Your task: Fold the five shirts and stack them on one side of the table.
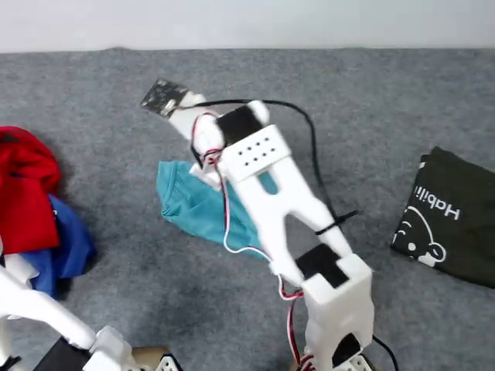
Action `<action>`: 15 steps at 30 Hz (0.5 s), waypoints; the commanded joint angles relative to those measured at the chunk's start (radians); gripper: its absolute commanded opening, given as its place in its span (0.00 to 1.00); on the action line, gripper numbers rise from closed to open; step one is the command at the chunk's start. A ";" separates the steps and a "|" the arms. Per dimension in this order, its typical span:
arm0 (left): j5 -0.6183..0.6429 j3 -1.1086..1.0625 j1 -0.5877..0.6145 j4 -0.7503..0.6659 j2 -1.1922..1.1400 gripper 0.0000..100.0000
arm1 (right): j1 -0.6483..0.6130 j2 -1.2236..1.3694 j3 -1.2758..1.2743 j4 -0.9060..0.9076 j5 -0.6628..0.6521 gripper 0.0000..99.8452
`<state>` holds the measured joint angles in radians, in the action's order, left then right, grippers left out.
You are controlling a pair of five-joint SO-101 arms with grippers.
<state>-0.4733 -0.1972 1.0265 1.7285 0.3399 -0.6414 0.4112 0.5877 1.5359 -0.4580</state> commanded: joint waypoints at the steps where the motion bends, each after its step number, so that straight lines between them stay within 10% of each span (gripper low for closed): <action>1: 0.012 0.002 -0.002 0.025 0.034 0.01 | -0.039 0.021 0.009 -0.059 0.008 0.01; 15: 0.012 0.001 -0.002 0.025 0.034 0.01 | -0.124 0.085 0.021 -0.156 0.046 0.20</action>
<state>-0.4733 -0.2002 1.0265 1.7285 0.3399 -0.7626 0.5232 0.5861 1.3901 -0.4488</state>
